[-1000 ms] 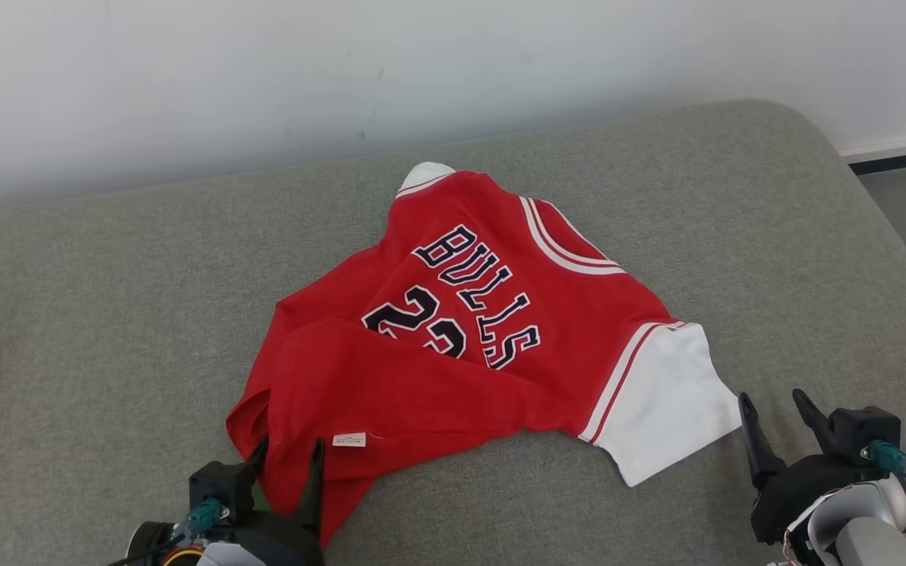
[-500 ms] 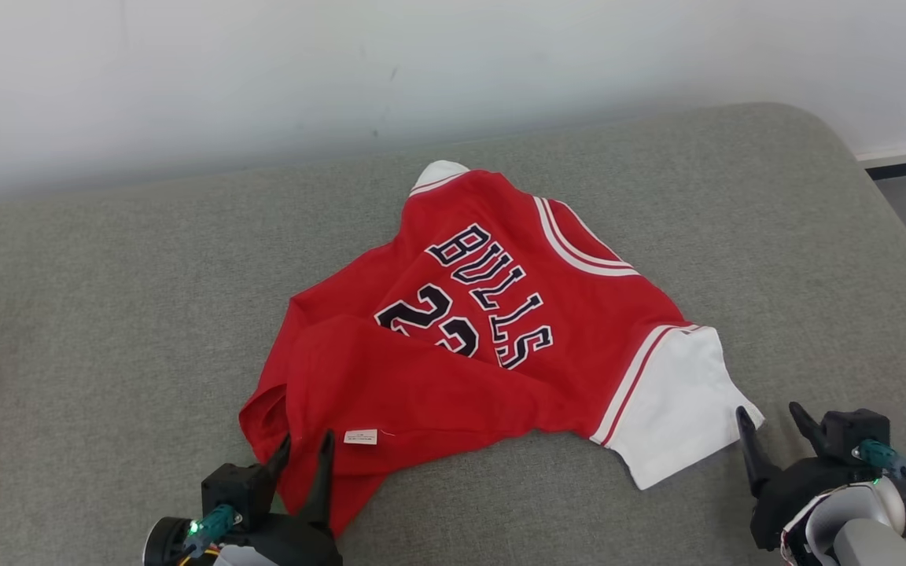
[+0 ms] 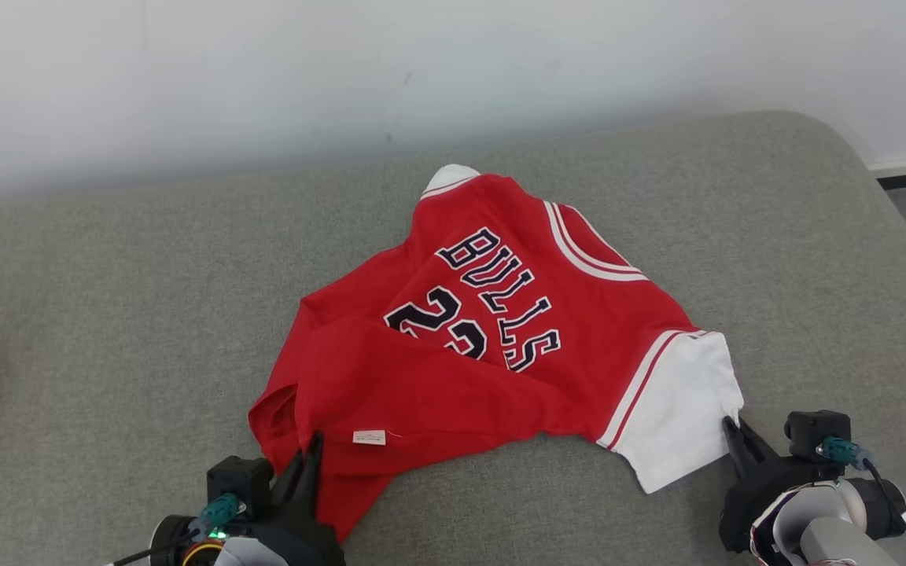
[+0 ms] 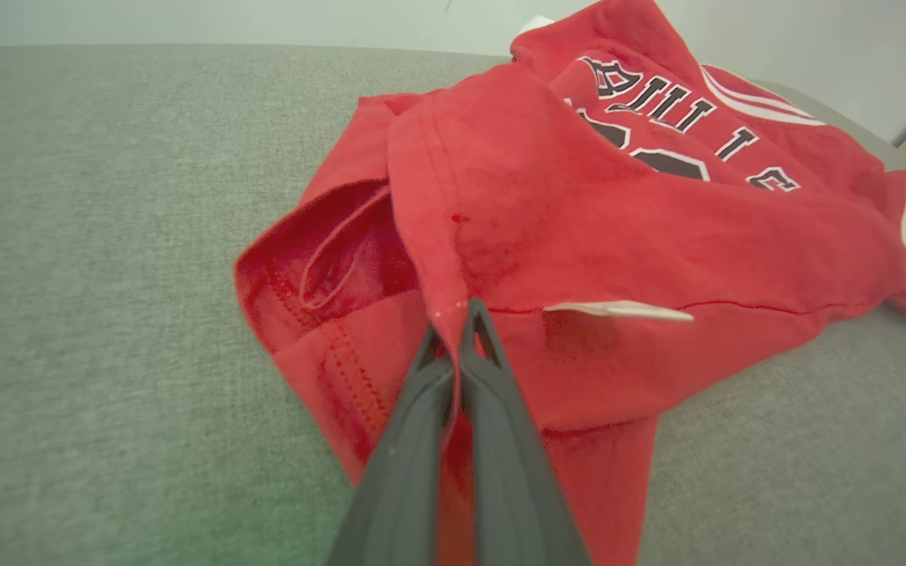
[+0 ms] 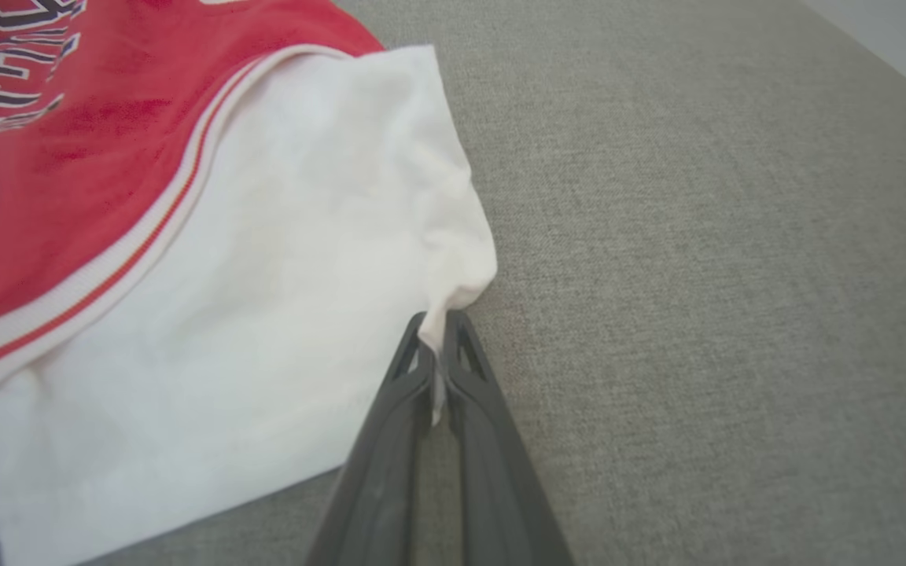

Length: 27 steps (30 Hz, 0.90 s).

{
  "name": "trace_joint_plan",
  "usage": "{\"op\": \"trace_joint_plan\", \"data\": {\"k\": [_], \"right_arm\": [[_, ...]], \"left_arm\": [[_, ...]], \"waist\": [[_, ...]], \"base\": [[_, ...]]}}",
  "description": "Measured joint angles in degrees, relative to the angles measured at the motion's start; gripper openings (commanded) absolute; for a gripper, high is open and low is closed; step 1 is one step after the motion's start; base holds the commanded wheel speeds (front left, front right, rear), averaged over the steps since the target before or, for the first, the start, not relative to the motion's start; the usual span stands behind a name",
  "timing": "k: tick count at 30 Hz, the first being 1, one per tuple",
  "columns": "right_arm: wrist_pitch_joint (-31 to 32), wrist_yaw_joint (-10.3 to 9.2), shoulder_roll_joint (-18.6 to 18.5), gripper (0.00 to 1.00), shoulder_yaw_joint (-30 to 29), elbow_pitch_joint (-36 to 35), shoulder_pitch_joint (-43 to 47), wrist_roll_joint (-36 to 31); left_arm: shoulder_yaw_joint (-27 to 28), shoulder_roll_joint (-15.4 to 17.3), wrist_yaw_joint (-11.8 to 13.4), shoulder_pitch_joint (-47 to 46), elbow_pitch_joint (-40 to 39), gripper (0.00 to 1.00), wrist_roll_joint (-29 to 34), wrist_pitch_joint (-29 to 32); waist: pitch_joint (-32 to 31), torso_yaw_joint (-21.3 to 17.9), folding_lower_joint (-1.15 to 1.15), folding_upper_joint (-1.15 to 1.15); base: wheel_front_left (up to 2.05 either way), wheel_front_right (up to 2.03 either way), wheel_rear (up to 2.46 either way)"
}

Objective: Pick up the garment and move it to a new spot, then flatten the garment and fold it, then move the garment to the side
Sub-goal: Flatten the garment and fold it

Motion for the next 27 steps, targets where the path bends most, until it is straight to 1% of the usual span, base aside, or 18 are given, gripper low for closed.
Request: {"op": "trace_joint_plan", "data": {"k": [4,10,12,13,16,19,23,27], "right_arm": [[-1.41,0.0,-1.0,0.0,1.43,-2.78,0.68,2.93],[-1.81,0.0,-4.03,0.0,3.45,-12.21,0.75,7.39],[-0.78,0.0,-5.36,0.0,4.32,-16.03,-0.63,7.93],[-0.2,0.0,-5.91,0.0,4.46,-17.91,-1.77,8.21],[2.71,0.0,-5.9,0.0,4.26,-23.63,-6.98,10.6],[5.55,0.0,-5.87,0.0,2.96,-26.93,-13.88,11.77],[9.73,0.0,-6.03,0.0,0.3,-27.76,-25.16,12.58],[13.68,0.0,-4.63,0.0,-2.27,-26.09,-38.34,13.01]], "left_arm": [[0.92,0.54,-0.08,1.83,-4.55,0.0,-0.69,-0.13],[2.32,4.28,-0.21,3.11,-15.96,0.0,-0.08,-0.13],[2.29,5.55,-0.22,1.51,-20.06,0.0,0.13,1.38],[2.24,6.21,-0.23,-0.1,-21.87,0.0,0.22,2.64],[1.57,9.1,-0.44,-6.47,-27.13,0.0,1.1,7.2],[0.88,10.84,-0.52,-14.3,-30.58,0.0,0.24,11.77],[-0.18,13.4,-0.8,-28.1,-31.28,0.0,-2.4,16.66],[-2.92,15.88,-0.89,-42.43,-28.28,0.0,-6.01,19.18]], "waist": [[-1.19,-0.14,0.0,0.0],[-2.26,-0.4,-0.01,0.0],[-2.14,-0.41,0.0,0.0],[-1.94,-0.39,0.0,0.0],[-0.86,-0.37,0.0,-0.01],[0.89,-0.39,0.0,0.0],[4.25,-0.26,0.0,0.0],[8.64,-0.03,0.01,0.0]], "base": [[0.0,0.0,0.0],[0.0,0.0,0.0],[0.0,0.0,0.0],[0.0,0.0,0.0],[0.0,0.0,0.0],[0.0,0.0,0.0],[0.0,0.0,0.0],[0.0,0.0,0.0]]}}
